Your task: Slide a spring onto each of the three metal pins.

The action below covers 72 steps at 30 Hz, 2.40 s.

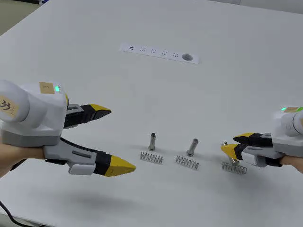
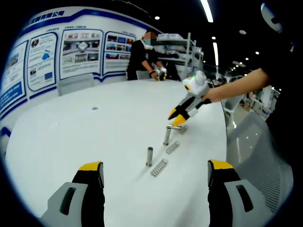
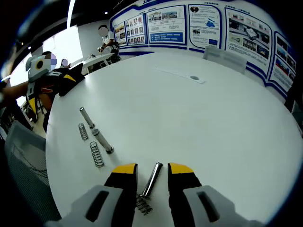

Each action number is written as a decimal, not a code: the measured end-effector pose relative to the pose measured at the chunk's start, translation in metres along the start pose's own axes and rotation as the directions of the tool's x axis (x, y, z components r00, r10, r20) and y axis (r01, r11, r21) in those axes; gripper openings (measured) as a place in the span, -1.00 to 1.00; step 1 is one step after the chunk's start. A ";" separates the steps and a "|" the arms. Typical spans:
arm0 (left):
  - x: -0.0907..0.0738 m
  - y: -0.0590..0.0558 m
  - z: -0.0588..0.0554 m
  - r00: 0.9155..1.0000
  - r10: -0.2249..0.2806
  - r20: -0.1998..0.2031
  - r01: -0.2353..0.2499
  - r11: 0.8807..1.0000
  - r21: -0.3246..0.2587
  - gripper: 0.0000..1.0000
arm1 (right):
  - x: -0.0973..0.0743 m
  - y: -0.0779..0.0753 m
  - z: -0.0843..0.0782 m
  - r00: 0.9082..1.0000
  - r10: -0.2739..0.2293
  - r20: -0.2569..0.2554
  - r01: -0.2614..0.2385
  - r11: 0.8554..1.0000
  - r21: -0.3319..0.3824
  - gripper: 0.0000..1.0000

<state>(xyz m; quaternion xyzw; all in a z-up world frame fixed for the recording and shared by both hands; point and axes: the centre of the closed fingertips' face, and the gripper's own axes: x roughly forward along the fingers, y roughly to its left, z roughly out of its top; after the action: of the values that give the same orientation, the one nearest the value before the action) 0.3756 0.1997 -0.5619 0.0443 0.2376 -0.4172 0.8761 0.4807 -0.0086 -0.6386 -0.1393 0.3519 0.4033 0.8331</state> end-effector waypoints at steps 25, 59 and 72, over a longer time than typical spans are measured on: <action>-0.007 0.005 0.008 0.999 0.030 0.041 -0.029 0.999 -0.035 0.84 | 0.015 -0.006 -0.013 0.992 -0.066 -0.107 0.074 0.995 0.066 -0.68; -0.018 0.004 0.018 0.996 0.042 0.072 -0.040 0.999 -0.031 0.80 | 0.022 -0.007 -0.016 0.983 -0.110 -0.145 0.120 0.991 0.065 -0.85; -0.016 0.001 0.024 0.996 0.036 0.076 -0.035 0.999 -0.016 0.80 | 0.007 -0.004 -0.006 0.989 -0.126 -0.071 0.131 0.989 0.065 -0.85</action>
<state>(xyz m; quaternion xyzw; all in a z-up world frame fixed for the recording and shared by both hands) 0.3769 0.2048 -0.5340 0.0261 0.2062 -0.4010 0.8922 0.4841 -0.0103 -0.6481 -0.1462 0.3837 0.3313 0.8495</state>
